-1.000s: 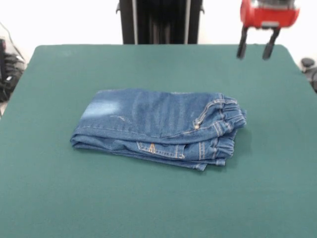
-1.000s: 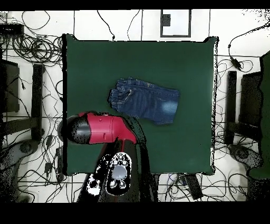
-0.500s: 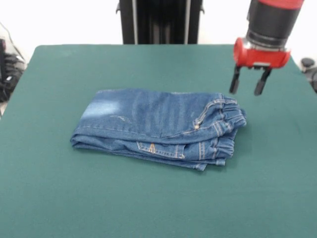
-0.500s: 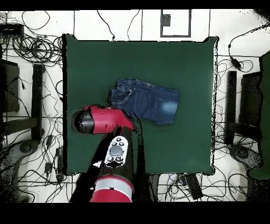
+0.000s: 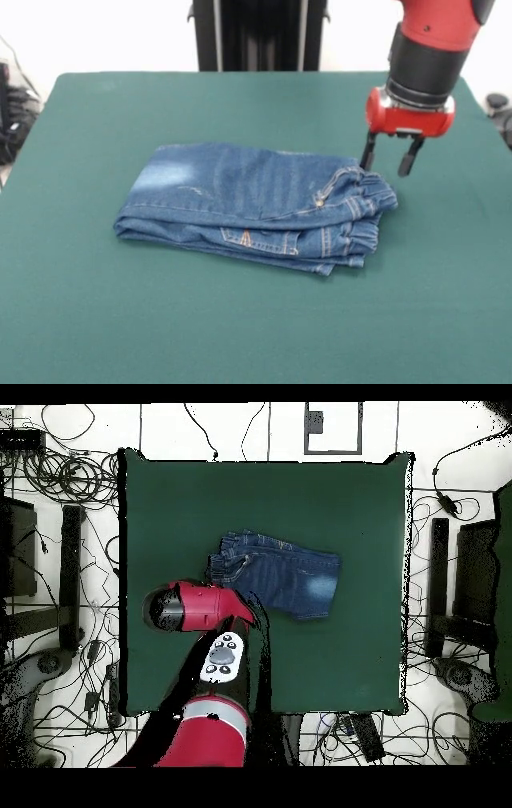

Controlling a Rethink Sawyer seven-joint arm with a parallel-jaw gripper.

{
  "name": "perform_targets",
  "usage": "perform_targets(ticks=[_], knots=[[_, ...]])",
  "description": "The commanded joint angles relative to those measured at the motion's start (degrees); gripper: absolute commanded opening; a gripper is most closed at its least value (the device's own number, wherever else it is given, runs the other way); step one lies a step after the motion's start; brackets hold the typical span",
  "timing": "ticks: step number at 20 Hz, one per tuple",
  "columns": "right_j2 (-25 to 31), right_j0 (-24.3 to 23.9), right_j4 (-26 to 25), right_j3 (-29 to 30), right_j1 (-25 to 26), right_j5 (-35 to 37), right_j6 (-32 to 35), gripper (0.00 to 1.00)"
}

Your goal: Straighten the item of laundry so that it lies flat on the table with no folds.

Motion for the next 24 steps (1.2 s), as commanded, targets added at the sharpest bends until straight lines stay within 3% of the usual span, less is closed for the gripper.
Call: perform_targets(ticks=[1, 7, 17, 24], knots=[[-0.4, 2.9, 4.8, -2.5, 3.4, -2.5, 16.8, 1.0], [-2.1, 4.8, 7.0, -3.4, 5.1, -3.6, 17.9, 1.0], [-5.3, 7.2, 8.5, 0.8, -2.1, 2.1, 17.2, 1.0], [-6.4, 8.4, 9.8, 0.4, -0.5, 0.6, 18.1, 1.0]])
